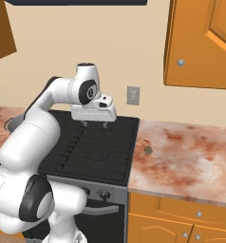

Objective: Turn on the burner for the pot on the stove. Wait thirty seconds for the pot to heat up. Then add the garlic to the pot.

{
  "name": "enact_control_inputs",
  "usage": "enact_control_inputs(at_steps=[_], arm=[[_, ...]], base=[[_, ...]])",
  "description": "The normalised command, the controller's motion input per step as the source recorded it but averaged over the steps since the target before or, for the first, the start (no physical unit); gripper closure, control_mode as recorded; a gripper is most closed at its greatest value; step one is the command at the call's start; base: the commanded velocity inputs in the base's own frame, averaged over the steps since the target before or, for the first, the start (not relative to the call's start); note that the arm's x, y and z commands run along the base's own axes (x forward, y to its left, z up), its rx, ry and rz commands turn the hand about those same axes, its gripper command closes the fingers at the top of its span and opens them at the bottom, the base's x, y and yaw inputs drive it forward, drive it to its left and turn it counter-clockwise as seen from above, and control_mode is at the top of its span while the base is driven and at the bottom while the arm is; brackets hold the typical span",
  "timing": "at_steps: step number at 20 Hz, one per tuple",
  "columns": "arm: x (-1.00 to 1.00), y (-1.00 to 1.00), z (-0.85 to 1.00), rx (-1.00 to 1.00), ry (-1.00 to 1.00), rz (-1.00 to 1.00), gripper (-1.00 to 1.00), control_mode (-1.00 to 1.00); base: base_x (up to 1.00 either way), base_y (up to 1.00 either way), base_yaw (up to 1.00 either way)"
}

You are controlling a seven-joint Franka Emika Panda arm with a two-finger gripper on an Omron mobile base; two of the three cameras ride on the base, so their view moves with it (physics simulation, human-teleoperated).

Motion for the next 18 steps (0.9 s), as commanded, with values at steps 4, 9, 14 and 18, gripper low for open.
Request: enact_control_inputs(at_steps=[4, 9, 14, 18], arm=[[0.00, 0.00, 0.00, 0.00, 0.00, 0.00, -1.00, -1.00], [0.00, 0.00, 0.00, 0.00, 0.00, 0.00, -1.00, -1.00], [0.00, 0.00, 0.00, 0.00, 0.00, 0.00, -1.00, -1.00], [0.00, 0.00, 0.00, 0.00, 0.00, 0.00, -1.00, -1.00]], base=[[0.00, 0.00, 0.00], [0.00, 0.00, 0.00], [0.00, 0.00, 0.00], [0.00, 0.00, 0.00]])
